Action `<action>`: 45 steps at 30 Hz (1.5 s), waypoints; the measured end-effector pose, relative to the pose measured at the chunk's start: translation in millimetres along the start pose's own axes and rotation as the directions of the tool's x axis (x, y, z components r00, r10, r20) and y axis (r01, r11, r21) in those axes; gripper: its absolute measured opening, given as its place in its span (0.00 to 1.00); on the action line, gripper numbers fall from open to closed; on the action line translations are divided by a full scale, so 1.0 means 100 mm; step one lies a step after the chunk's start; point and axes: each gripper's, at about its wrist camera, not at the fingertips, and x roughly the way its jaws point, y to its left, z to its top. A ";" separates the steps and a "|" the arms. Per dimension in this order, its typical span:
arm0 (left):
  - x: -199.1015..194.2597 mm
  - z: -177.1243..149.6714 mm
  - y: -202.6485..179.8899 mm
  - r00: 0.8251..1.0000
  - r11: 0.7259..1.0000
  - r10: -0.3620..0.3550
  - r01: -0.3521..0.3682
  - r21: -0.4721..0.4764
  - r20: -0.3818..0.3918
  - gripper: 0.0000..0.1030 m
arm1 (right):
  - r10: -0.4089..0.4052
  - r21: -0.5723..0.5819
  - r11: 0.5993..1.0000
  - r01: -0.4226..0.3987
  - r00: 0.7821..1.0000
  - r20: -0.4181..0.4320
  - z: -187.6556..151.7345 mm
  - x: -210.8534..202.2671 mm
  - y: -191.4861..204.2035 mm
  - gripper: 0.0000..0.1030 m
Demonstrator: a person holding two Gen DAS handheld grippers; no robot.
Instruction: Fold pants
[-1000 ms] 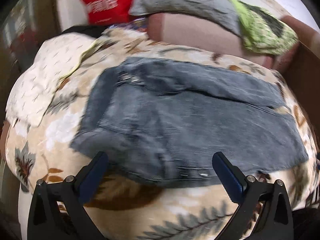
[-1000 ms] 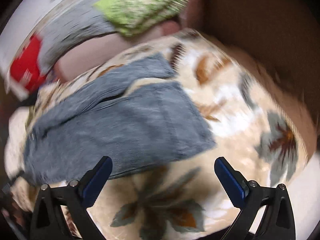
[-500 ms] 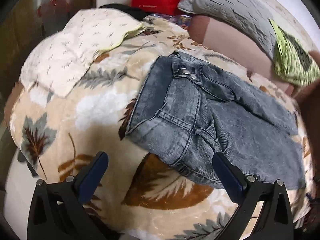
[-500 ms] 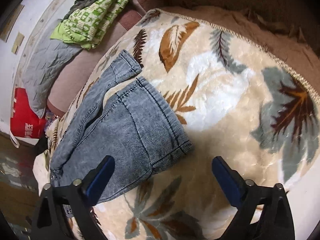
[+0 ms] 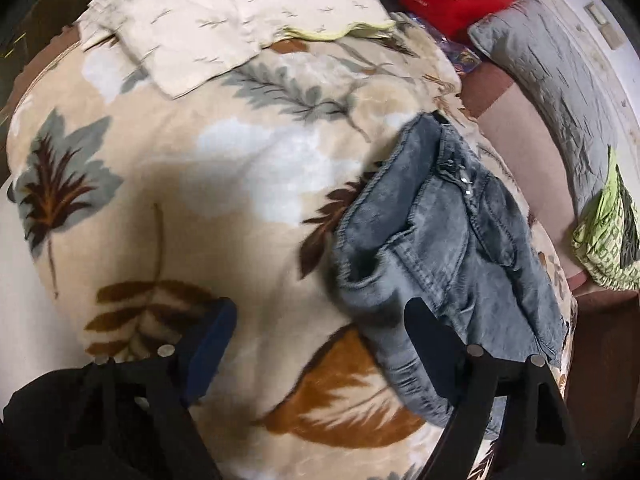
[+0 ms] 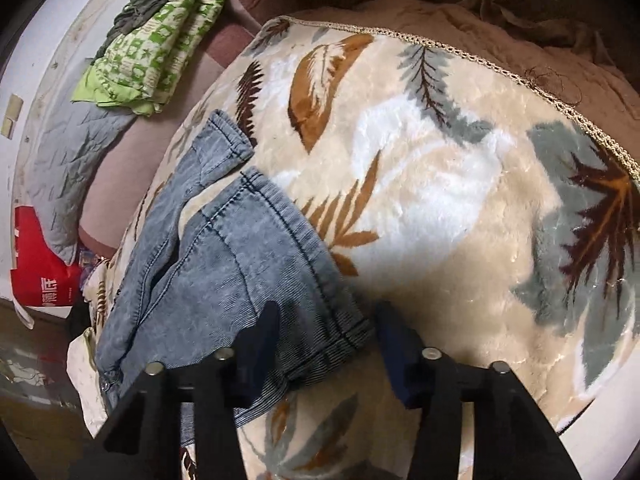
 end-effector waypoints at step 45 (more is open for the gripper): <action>-0.28 -0.14 -1.26 0.996 0.907 -0.070 0.041 0.419 0.054 0.60 | -0.136 -0.331 0.938 0.100 0.987 -0.090 0.59 0.46 0.80 0.53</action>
